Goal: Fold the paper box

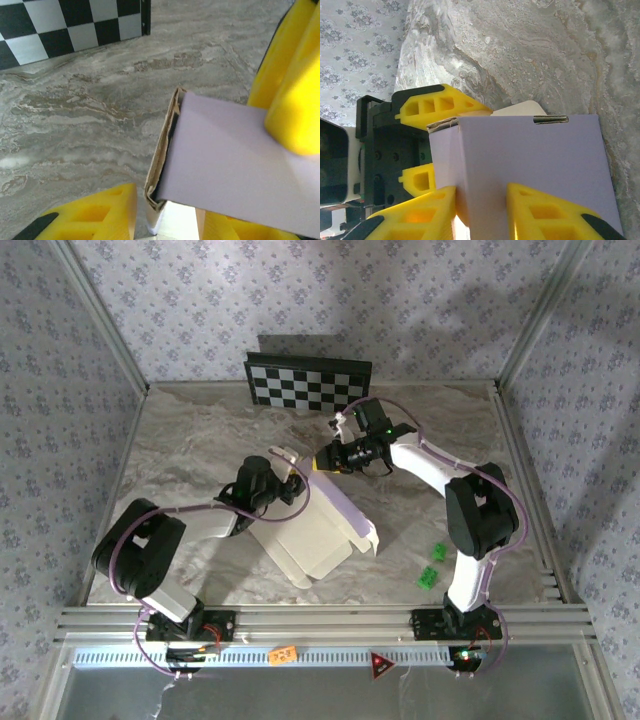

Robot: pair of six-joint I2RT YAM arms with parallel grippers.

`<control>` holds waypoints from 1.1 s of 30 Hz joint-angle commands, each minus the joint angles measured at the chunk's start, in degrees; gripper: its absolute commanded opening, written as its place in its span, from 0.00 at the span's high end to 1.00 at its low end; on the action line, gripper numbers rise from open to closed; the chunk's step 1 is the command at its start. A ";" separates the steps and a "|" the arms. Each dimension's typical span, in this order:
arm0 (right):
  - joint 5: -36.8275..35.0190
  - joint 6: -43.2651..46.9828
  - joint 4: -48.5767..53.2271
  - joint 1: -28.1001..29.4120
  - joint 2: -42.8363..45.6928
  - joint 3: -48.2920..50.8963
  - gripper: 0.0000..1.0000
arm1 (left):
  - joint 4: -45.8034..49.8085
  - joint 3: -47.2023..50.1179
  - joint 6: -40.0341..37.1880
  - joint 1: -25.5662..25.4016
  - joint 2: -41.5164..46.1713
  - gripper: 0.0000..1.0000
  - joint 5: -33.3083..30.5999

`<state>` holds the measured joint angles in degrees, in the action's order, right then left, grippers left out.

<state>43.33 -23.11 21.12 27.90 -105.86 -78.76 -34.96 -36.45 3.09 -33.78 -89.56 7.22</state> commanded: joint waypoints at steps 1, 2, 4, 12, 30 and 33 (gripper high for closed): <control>-2.61 -0.70 4.34 0.67 -1.98 2.38 0.70 | -5.16 -0.06 2.90 -0.24 1.45 0.64 -1.14; -2.61 -0.67 4.28 0.72 -1.98 2.41 0.70 | -5.43 -0.14 3.23 -0.28 1.39 0.65 -1.18; -2.60 -0.67 4.29 0.70 -1.85 2.47 0.70 | -6.12 -0.18 3.84 -0.29 1.19 0.71 -1.25; -4.83 -0.79 5.35 0.58 0.83 2.18 0.64 | -5.14 0.38 4.12 -0.58 1.11 0.92 -4.96; -27.87 -0.25 17.52 -2.88 20.37 4.93 0.57 | 24.49 7.09 10.71 -5.58 23.58 0.78 -32.30; -28.75 -1.12 17.23 -2.89 22.45 6.06 0.57 | 30.70 6.91 11.66 -5.51 28.51 0.62 -27.23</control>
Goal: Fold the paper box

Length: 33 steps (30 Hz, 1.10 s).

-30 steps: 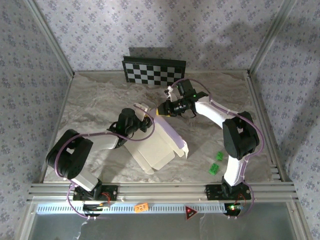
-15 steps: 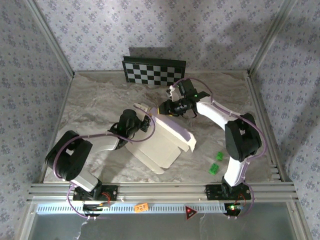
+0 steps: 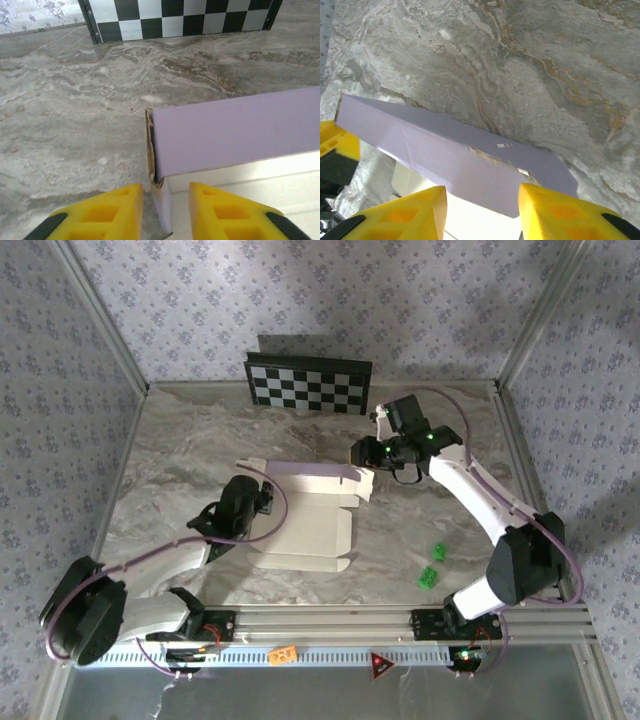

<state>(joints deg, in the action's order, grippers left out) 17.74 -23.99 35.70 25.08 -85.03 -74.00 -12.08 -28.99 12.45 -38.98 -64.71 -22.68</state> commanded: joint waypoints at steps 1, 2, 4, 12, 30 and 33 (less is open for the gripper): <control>-3.24 -0.71 2.58 -0.01 2.18 1.69 0.57 | 10.44 -1.32 2.36 -0.35 5.06 0.58 4.70; -3.30 -1.16 2.59 0.20 2.62 1.89 0.56 | 12.44 -1.92 2.24 -0.25 6.42 0.55 6.56; -3.81 -2.12 2.44 0.69 3.26 2.20 0.56 | 15.78 -3.16 2.53 -0.23 8.96 0.51 8.44; -6.81 -9.13 -0.80 3.95 4.99 3.74 0.47 | 27.76 -12.20 9.06 7.56 11.03 0.35 11.23; -4.10 -15.37 -9.95 6.92 -2.74 4.50 0.35 | 30.96 -26.57 10.77 21.06 -12.53 0.31 45.88; -2.50 -16.98 -12.94 6.69 -3.51 6.15 0.35 | 31.39 -26.61 10.55 21.10 -13.84 0.32 45.89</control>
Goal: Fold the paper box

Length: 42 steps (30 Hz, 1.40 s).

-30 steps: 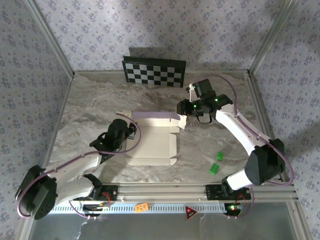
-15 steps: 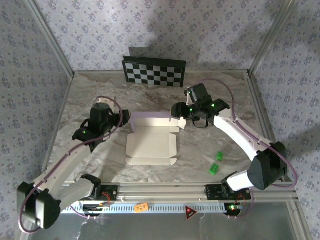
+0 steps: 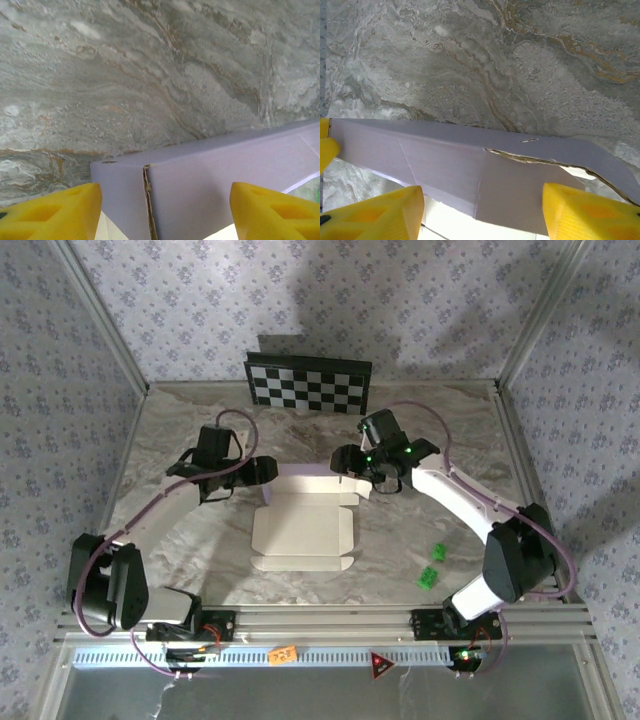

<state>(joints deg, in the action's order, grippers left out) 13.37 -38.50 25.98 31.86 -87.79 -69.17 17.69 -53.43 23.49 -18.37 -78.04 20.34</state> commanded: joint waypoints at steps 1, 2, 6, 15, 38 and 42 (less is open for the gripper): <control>2.72 -3.28 -4.45 -0.14 -1.08 2.75 0.36 | 1.96 -2.29 -0.62 0.54 -0.99 0.32 3.08; 3.61 -4.24 -6.06 -0.16 -1.36 3.54 0.36 | 2.21 -2.29 -0.80 0.57 -1.25 0.33 3.16; 6.09 -8.14 -12.16 0.13 -1.51 6.41 0.39 | 2.77 -2.04 -0.99 0.57 -2.03 0.36 3.52; 9.21 -18.92 -32.23 0.58 0.57 15.79 0.46 | 3.47 -1.69 -1.34 0.55 -3.68 0.40 5.25; 9.18 -41.10 -79.76 0.81 -10.12 29.01 0.82 | 4.93 -1.68 -1.84 0.53 -2.14 0.41 5.02; 10.88 -41.19 -77.69 0.11 -10.44 28.51 0.87 | 6.71 -2.45 -2.47 0.57 0.74 0.40 3.60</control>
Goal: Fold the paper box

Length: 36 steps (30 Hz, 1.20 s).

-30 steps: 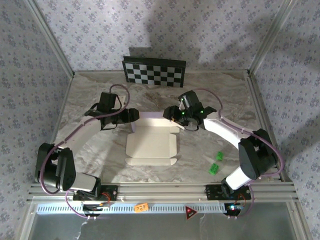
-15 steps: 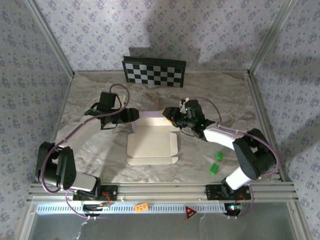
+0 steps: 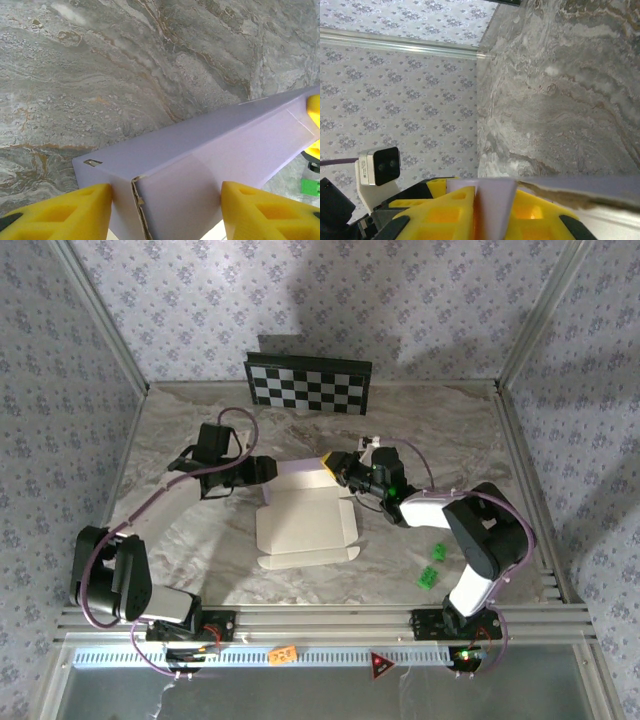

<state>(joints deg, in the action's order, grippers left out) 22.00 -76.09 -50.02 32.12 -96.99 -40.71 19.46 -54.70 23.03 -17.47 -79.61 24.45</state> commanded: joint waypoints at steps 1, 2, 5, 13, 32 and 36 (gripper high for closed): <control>2.79 -3.46 -1.51 -0.29 -1.28 0.02 0.88 | 5.41 -1.45 -2.17 -0.32 3.08 0.40 -0.81; 3.45 -3.40 -1.33 -0.67 -1.21 -0.06 0.89 | 5.98 -1.78 -2.36 -0.35 4.14 0.39 -1.06; 7.14 -1.92 2.40 -1.91 -0.90 -1.36 0.90 | 7.85 -3.17 -3.15 -0.26 6.88 0.36 -2.23; 22.84 7.43 21.36 -4.50 -0.37 -11.07 0.90 | 13.87 -7.74 -6.89 -0.27 9.23 0.30 -1.57; 38.18 52.17 92.72 -2.71 -10.50 -43.96 0.87 | 7.65 -1.26 -2.55 -6.74 4.74 0.30 11.56; 36.58 51.61 91.73 -2.68 -12.21 -44.19 0.82 | 8.48 -0.76 -2.56 -7.84 5.06 0.31 7.76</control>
<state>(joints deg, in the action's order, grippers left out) 59.40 -28.12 36.05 29.19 -107.42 -83.79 28.82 -55.22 19.66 -25.06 -74.81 33.67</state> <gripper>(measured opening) 0.175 0.692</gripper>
